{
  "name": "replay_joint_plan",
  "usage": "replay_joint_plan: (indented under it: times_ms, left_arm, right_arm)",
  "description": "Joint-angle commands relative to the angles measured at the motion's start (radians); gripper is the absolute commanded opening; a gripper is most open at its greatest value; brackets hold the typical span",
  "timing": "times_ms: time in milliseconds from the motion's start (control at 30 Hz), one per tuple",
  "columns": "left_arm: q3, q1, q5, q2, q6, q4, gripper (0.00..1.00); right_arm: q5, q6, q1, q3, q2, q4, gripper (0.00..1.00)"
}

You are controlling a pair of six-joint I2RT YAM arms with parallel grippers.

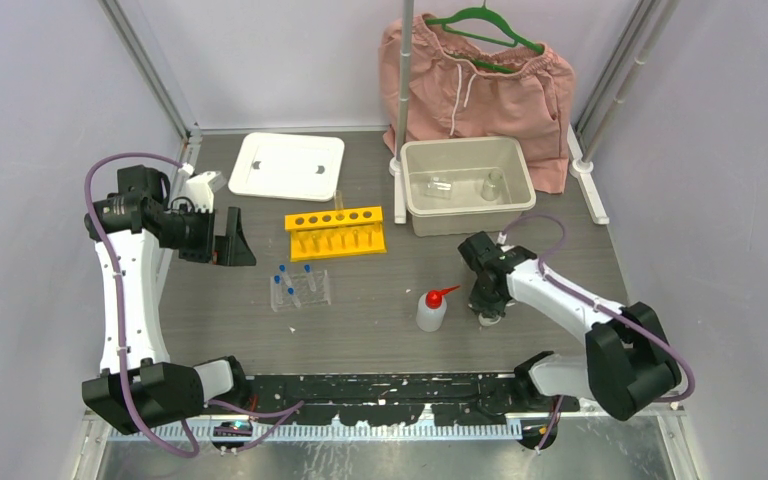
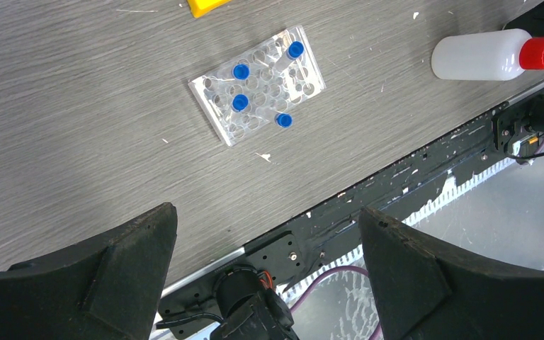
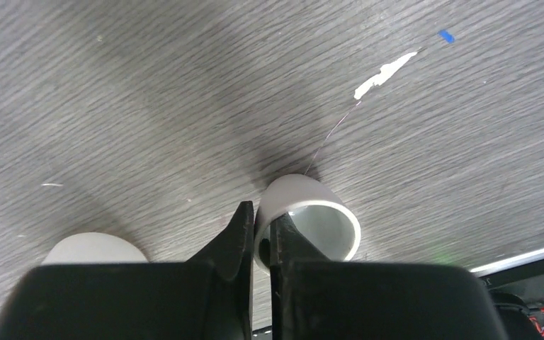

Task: Organize the chemistry lab equipment

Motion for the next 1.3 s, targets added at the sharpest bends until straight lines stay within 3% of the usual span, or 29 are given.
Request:
replay_joint_plan:
  times_ms: [0, 167, 367, 533, 800, 1067, 1267]
  left_arm:
    - [0.019, 0.002, 0.018, -0.001, 0.004, 0.007, 0.99]
    - [0.024, 0.002, 0.018, -0.007, 0.003, 0.005, 0.99]
    - [0.020, 0.002, 0.009, -0.017, 0.012, 0.000, 0.99]
    - [0.025, 0.002, 0.019, -0.019, 0.009, -0.008, 0.99]
    - [0.020, 0.001, 0.009, -0.034, 0.017, -0.020, 0.99]
    - [0.013, 0.003, 0.014, -0.035, 0.016, -0.017, 0.99]
    - [0.023, 0.002, 0.020, -0.023, 0.013, -0.017, 0.98]
  right_arm:
    - [0.041, -0.020, 0.000, 0.111, -0.084, -0.053, 0.01]
    - [0.020, -0.101, -0.051, 0.319, -0.153, -0.181, 0.01]
    - [-0.033, -0.195, -0.196, 0.614, -0.132, -0.243, 0.01]
    - [-0.059, -0.223, -0.278, 0.829, 0.032, -0.191, 0.01]
    - [0.000, -0.259, -0.354, 1.145, 0.449, -0.176, 0.01]
    - [0.060, -0.276, -0.364, 1.213, 0.706, -0.180, 0.01]
    - [0.061, -0.256, -0.362, 1.111, 0.741, -0.135, 0.01]
